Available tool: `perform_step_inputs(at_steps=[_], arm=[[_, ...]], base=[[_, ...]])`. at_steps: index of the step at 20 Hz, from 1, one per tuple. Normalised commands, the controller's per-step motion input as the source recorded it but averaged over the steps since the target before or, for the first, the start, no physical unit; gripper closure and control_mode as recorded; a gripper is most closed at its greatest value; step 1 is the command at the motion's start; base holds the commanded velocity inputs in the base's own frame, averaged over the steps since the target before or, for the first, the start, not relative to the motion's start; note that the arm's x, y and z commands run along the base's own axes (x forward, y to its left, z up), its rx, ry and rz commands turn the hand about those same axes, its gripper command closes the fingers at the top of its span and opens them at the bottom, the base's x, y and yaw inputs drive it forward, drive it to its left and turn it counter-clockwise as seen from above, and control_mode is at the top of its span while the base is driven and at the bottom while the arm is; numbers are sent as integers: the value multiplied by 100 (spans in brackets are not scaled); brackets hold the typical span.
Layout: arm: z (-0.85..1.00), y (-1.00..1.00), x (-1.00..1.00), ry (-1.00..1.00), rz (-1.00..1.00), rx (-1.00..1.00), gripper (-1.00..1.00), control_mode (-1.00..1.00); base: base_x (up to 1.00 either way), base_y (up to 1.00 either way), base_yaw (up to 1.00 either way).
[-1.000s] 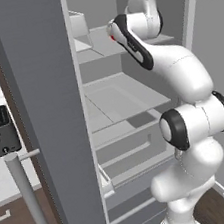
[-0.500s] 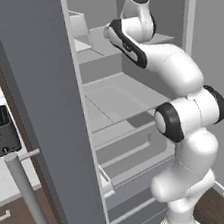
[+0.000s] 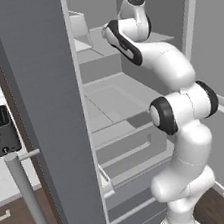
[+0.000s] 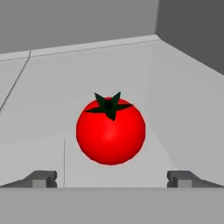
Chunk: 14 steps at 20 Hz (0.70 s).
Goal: Place one tomato and one chicken drumstick in each tupperware on the nearby counter, to pack two identical lunches.
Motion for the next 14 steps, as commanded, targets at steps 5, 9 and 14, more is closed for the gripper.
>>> perform_step_inputs(at_steps=[5,9,14], arm=[[-4,0,32,0,0,0,-100,-100],[-4,0,36,0,0,0,-100,-100],[-9,0,15,0,0,0,-100,-100]], base=[[0,0,0],[0,0,0],[0,0,0]])
